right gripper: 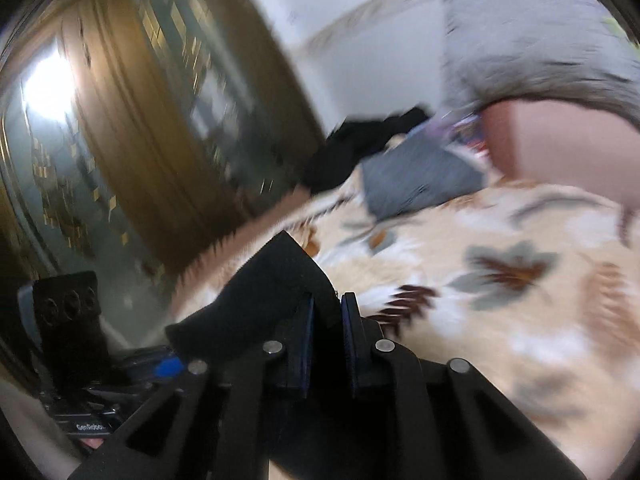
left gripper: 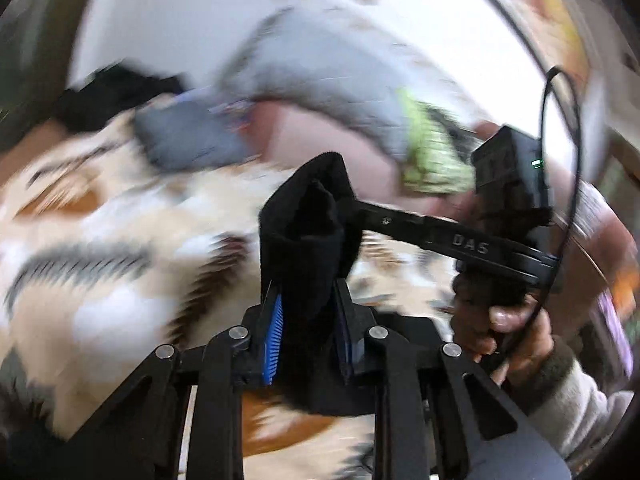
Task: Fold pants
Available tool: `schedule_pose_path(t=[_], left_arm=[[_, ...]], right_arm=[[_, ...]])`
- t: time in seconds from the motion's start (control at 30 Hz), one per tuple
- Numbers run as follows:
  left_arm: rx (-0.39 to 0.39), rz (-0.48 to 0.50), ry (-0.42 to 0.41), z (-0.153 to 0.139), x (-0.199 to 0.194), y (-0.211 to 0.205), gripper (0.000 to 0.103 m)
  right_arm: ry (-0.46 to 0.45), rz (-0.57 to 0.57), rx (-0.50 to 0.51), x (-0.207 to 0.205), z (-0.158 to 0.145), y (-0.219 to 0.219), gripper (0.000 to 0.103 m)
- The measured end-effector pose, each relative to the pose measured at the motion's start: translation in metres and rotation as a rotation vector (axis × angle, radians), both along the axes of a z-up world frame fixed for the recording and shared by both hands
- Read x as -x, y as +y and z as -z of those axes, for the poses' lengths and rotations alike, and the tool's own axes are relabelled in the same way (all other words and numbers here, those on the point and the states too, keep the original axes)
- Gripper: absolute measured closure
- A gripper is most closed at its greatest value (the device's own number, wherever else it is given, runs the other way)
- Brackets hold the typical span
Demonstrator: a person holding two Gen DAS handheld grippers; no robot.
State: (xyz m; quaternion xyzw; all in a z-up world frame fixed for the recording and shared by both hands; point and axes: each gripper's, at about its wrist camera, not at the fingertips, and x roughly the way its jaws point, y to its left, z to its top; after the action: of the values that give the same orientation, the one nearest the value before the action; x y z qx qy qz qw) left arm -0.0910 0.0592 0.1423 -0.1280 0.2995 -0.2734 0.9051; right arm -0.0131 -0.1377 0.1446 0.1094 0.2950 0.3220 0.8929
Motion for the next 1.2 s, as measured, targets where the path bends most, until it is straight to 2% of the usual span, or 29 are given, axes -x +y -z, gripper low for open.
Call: schedule_pose_path(t=[0.07,0.1,0.17,0.2,0.3,0.4,0.43,0.5,0.53,0.6,0.63,0.67,0.73,0.83,0.9,0.97,1.07,1.1,1.13,1.17,1.2], left_arm=[[-0.006,0.106,-0.036,-0.011,0.009,-0.031,0.083],[-0.014,0.149,-0.041,-0.012,0.012,-0.046,0.083],[-0.053,0.257,-0.024,-0.007,0.016,-0.087,0.084],[-0.068,0.300,-0.008,-0.001,0.017,-0.103,0.084],[-0.132,0.415,0.071,0.033,0.020,-0.154,0.086],[-0.220,0.459,0.140,0.070,0.017,-0.188,0.086],[-0.231,0.465,0.163,0.077,0.017,-0.191,0.086],[-0.230,0.484,0.180,0.079,0.019,-0.189,0.086],[-0.229,0.496,0.174,0.076,0.019,-0.188,0.085],[-0.226,0.538,0.169,0.068,0.021,-0.183,0.075],[-0.225,0.553,0.167,0.064,0.024,-0.181,0.060],[-0.221,0.561,0.159,0.061,0.024,-0.178,0.049],[-0.221,0.561,0.136,0.055,0.029,-0.172,0.048],[-0.271,0.513,0.100,0.052,0.028,-0.163,0.047],[-0.270,0.486,0.100,0.053,0.025,-0.153,0.046],[-0.256,0.459,0.121,0.057,0.017,-0.145,0.042],[-0.239,0.449,0.183,0.070,0.009,-0.142,0.042],[-0.231,0.462,0.199,0.075,0.009,-0.144,0.042],[-0.233,0.467,0.200,0.078,0.012,-0.147,0.042],[-0.243,0.473,0.188,0.081,0.016,-0.151,0.042],[-0.249,0.480,0.183,0.081,0.018,-0.154,0.042]], right_arm=[[-0.008,0.079,-0.030,0.023,-0.003,-0.039,0.091],[-0.008,0.122,-0.037,0.036,0.000,-0.057,0.094],[0.016,0.238,-0.068,0.059,0.014,-0.102,0.103],[0.036,0.279,-0.086,0.065,0.020,-0.118,0.103],[0.123,0.430,-0.063,0.081,0.048,-0.163,0.103],[0.183,0.469,-0.062,0.099,0.064,-0.181,0.094],[0.194,0.471,-0.079,0.104,0.067,-0.183,0.089],[0.212,0.471,-0.106,0.110,0.072,-0.185,0.052],[0.225,0.463,-0.125,0.112,0.075,-0.186,0.049],[0.246,0.441,-0.149,0.117,0.081,-0.186,0.049],[0.257,0.428,-0.149,0.116,0.084,-0.182,0.049],[0.264,0.421,-0.144,0.119,0.085,-0.178,0.048],[0.295,0.413,-0.116,0.115,0.092,-0.167,0.047],[0.338,0.408,-0.091,0.106,0.104,-0.158,0.046],[0.354,0.407,-0.096,0.101,0.110,-0.154,0.042],[0.360,0.414,-0.114,0.095,0.115,-0.151,0.038],[0.375,0.428,-0.150,0.082,0.121,-0.148,0.038],[0.382,0.429,-0.168,0.079,0.124,-0.148,0.044],[0.391,0.429,-0.189,0.076,0.126,-0.148,0.054],[0.397,0.429,-0.190,0.073,0.127,-0.146,0.082],[0.385,0.442,-0.165,0.072,0.125,-0.145,0.088]])
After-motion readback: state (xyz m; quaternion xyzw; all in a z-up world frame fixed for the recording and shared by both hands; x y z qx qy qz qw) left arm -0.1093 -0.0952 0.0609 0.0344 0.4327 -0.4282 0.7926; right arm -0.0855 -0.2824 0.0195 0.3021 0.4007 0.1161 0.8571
